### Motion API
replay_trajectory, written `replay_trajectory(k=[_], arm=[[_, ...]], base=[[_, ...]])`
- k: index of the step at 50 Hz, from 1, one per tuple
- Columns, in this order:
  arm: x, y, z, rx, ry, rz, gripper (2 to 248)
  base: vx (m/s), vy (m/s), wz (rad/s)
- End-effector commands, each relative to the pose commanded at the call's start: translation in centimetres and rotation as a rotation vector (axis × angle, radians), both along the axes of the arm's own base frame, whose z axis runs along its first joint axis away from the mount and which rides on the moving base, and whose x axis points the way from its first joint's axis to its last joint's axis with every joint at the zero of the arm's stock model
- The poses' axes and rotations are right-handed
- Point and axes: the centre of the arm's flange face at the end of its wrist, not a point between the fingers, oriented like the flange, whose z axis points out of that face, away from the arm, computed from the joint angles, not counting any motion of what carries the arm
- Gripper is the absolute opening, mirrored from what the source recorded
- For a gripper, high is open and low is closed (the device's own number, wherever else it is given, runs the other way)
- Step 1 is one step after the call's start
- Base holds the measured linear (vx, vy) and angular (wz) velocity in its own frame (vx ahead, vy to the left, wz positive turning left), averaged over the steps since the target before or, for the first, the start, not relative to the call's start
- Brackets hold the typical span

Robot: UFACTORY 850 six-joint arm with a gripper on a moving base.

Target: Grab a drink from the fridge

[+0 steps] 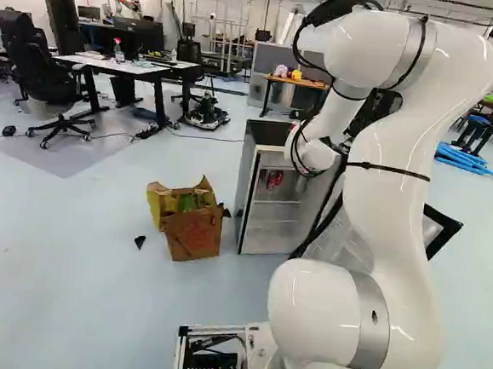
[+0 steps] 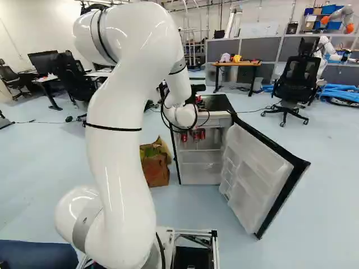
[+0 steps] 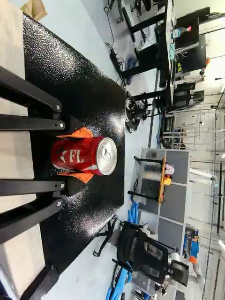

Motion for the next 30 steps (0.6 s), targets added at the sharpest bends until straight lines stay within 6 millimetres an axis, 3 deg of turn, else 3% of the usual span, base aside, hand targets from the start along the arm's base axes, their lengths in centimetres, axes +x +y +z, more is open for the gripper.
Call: replay_trajectory(k=[16, 17, 21, 22, 27, 28, 30], arm=[[0.0, 0.0, 0.0, 0.0, 0.0, 0.0, 93], [0.0, 0.0, 0.0, 0.0, 0.0, 0.0, 108], [0.0, 0.0, 0.0, 0.0, 0.0, 0.0, 108], [0.0, 0.0, 0.0, 0.0, 0.0, 0.0, 141], [0.0, 0.0, 0.0, 0.0, 0.0, 0.0, 141], [0.0, 0.0, 0.0, 0.0, 0.0, 0.0, 176], [0.0, 0.0, 0.0, 0.0, 0.0, 0.0, 176]], base=[[0.0, 0.0, 0.0], [0.0, 0.0, 0.0], [0.0, 0.0, 0.0], [0.0, 0.0, 0.0], [0.0, 0.0, 0.0], [0.0, 0.0, 0.0], [0.0, 0.0, 0.0]])
